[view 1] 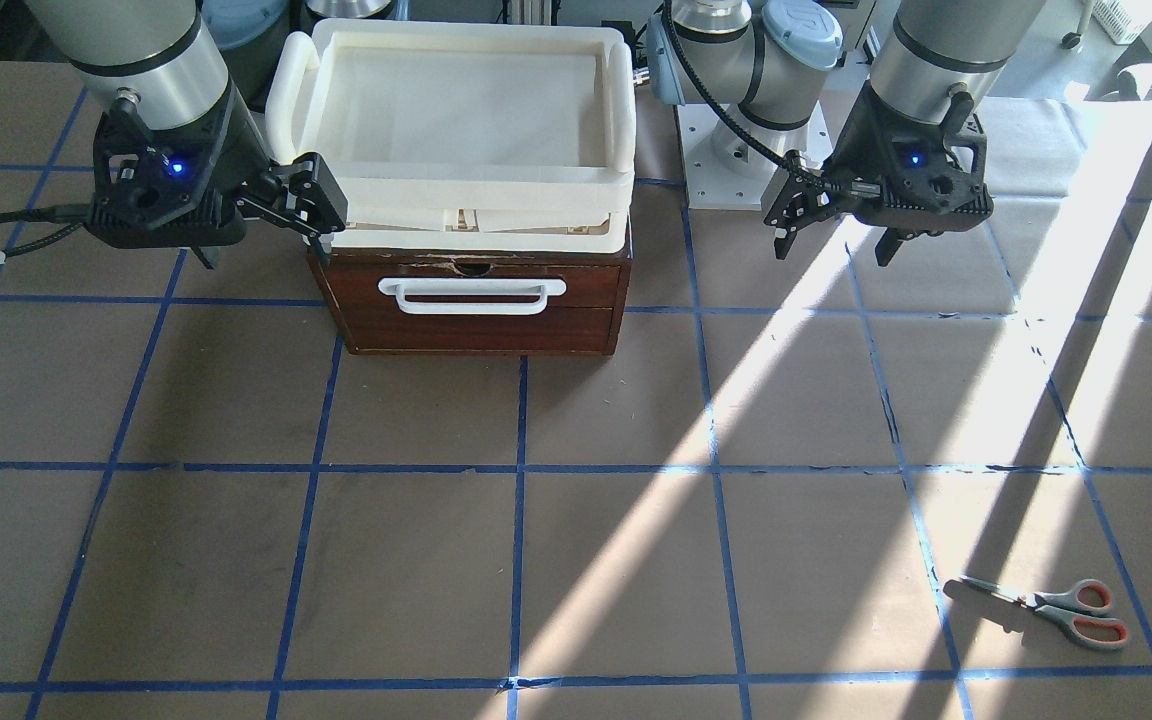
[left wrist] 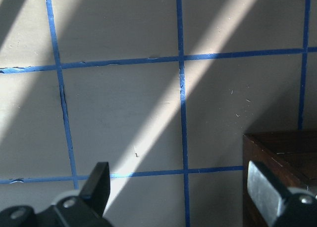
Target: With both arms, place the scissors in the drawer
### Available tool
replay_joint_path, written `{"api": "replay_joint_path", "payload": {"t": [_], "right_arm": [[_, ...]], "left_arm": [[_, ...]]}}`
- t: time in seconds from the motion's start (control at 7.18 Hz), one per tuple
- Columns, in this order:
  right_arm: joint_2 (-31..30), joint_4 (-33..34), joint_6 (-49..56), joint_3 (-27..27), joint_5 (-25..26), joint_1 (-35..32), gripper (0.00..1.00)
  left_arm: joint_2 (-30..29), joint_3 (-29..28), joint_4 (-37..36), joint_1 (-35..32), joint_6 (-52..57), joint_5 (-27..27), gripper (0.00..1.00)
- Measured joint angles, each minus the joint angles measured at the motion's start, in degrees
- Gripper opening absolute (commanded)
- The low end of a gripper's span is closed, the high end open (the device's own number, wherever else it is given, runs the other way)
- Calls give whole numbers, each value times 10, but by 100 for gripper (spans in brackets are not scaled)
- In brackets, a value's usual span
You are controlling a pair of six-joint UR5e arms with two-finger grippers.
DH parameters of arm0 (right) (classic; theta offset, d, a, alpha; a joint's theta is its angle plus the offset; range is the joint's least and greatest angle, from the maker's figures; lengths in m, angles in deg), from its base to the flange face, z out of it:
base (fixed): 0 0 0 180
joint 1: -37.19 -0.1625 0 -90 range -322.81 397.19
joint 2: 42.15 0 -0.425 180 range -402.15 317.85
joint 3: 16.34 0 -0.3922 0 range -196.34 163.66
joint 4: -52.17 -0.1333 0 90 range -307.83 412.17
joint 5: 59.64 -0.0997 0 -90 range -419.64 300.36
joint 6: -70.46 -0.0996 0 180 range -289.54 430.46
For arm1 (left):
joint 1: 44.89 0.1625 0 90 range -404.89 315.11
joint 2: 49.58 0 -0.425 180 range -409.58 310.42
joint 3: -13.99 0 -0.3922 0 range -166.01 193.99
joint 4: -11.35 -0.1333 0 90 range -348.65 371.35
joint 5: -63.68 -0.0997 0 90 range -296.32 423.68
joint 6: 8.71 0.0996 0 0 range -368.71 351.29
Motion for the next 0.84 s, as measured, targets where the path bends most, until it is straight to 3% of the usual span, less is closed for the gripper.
{"api": "replay_joint_path", "payload": {"t": [0.84], "right_arm": [[7, 3, -1, 0, -1, -1, 100]], "left_arm": [[-6, 1, -7, 3, 11, -3, 100]]}}
